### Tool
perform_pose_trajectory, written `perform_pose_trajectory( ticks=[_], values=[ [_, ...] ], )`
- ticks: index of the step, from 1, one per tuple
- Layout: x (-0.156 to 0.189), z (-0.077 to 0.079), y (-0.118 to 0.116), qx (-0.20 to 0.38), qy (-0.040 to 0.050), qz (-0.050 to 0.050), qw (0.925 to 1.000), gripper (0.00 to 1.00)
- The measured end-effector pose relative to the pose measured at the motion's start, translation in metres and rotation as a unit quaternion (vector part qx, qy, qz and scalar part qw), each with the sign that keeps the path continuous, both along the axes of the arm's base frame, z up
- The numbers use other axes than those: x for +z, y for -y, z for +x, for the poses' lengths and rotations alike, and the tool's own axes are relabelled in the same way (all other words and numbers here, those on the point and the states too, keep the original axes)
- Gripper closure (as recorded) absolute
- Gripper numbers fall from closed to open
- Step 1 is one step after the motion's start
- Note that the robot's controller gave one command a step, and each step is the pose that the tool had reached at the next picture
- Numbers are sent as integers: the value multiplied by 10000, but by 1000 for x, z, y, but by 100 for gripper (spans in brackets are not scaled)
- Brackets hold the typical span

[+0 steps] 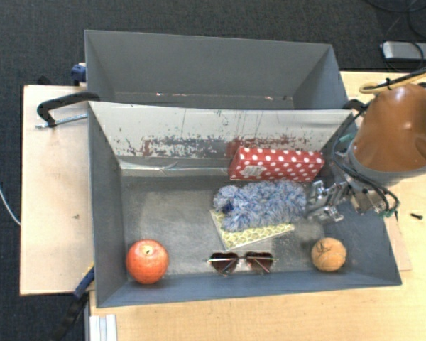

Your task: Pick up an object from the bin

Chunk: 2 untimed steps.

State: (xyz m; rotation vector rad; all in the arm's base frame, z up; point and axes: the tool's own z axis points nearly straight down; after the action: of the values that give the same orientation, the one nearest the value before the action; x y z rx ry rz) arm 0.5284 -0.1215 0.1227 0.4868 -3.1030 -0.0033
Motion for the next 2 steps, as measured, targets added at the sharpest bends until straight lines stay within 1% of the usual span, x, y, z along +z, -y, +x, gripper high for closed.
perform_pose_trajectory(
  ticks=[1, 2],
  values=[
    [-46, 4, 2, -825, 26, -9, 9966, 0],
    [-48, 5, 2, -831, 22, -11, 9965, 0]
  ],
)
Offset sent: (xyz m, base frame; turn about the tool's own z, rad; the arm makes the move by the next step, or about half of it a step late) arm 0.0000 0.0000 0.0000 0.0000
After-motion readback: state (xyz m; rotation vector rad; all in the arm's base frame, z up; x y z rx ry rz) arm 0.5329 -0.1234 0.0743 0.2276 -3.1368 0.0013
